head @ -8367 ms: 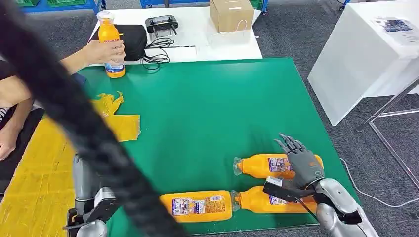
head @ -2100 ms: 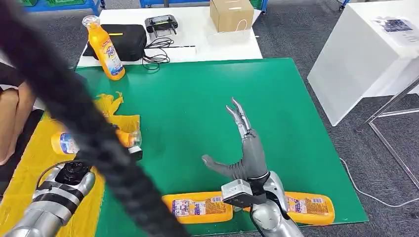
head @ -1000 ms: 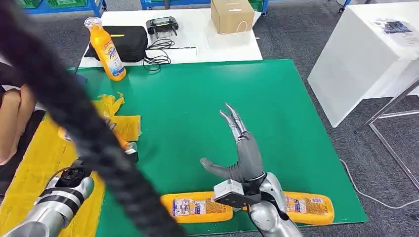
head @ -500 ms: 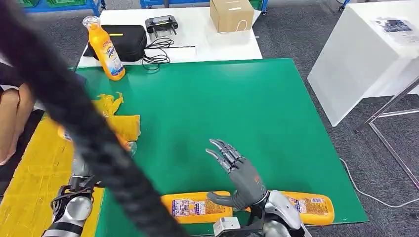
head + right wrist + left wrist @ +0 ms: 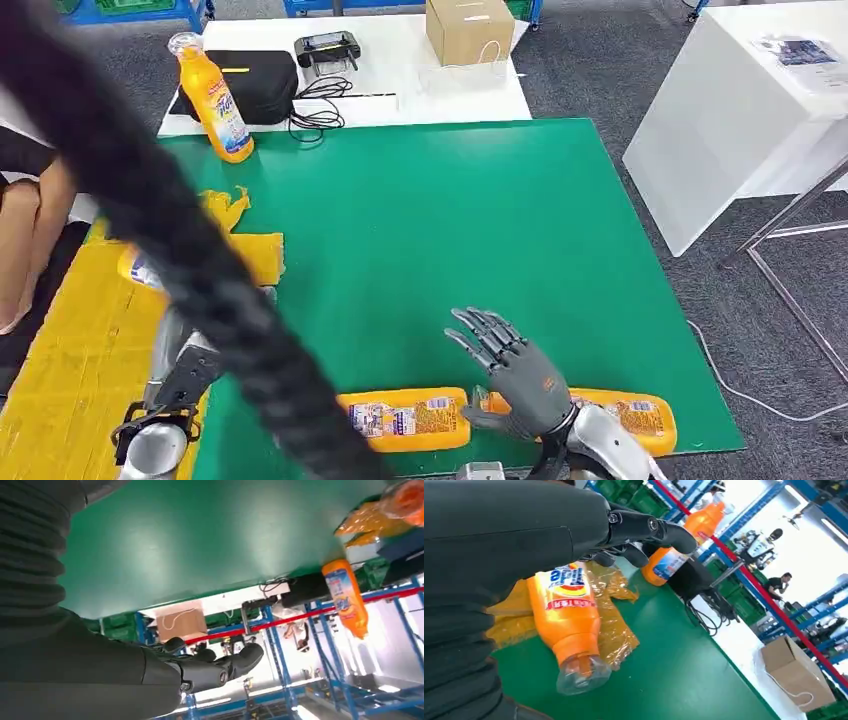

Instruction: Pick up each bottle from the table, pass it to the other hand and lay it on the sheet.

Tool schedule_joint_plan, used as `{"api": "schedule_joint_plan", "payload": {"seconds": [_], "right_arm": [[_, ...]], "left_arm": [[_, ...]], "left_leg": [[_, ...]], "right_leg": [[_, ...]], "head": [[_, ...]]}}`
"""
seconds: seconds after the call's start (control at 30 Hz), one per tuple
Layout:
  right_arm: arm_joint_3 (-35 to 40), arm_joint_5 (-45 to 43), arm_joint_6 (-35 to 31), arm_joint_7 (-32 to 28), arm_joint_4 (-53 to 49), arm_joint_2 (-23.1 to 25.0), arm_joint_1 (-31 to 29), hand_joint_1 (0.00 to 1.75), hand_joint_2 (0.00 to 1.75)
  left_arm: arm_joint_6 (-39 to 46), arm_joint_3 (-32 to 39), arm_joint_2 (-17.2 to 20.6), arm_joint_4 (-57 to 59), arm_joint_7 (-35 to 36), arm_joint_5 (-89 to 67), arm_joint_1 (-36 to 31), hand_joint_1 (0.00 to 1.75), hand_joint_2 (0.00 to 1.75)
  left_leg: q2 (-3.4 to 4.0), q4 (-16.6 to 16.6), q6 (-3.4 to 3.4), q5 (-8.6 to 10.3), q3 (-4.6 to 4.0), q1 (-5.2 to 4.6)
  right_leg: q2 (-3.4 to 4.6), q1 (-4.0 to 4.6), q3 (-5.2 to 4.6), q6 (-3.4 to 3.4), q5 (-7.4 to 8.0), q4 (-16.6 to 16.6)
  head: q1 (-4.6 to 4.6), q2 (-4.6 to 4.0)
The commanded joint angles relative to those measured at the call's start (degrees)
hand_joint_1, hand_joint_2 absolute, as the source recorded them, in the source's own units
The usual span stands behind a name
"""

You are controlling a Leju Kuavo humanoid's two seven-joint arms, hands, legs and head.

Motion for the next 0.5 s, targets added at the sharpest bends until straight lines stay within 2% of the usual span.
{"api": "schedule_joint_plan", "payload": {"seconds": [0.03,0.1,0.13,0.5], "right_arm": [[-3.5,-3.8,3.7,-1.0,0.6,-6.6,2.4,0.00,1.75],[-3.5,-3.8,3.7,-1.0,0.6,-6.6,2.4,0.00,1.75],[-3.5,-3.8,3.7,-1.0,0.6,-6.6,2.4,0.00,1.75],[-3.4,-3.7,3.7,-0.9,0.6,-6.3,2.3,0.00,1.75]], "left_arm": [[-1.8,1.5,-2.3,2.4,-0.5,1.8,-0.8,0.00,1.75],[-1.8,1.5,-2.3,2.4,-0.5,1.8,-0.8,0.00,1.75],[-1.8,1.5,-2.3,2.4,-0.5,1.8,-0.8,0.00,1.75],[-1.8,1.5,-2.3,2.3,-0.5,1.8,-0.9,0.00,1.75]], "left_leg": [[-0.09,0.0,0.02,-0.02,0.08,-0.02],[-0.10,0.1,0.03,-0.19,0.37,0.08],[-0.04,0.0,0.01,-0.05,0.11,-0.01],[-0.02,0.0,0.00,-0.06,0.13,0.02]], "right_leg": [[-0.12,-0.01,0.11,0.00,-0.04,0.0],[-0.19,0.10,0.51,-0.03,-0.16,-0.1],[-0.07,0.01,0.17,-0.01,-0.05,0.0],[-0.07,0.03,0.16,-0.03,-0.05,-0.1]], "head": [[0.00,0.00],[0.02,0.00],[0.02,0.00],[0.00,0.00]]}}
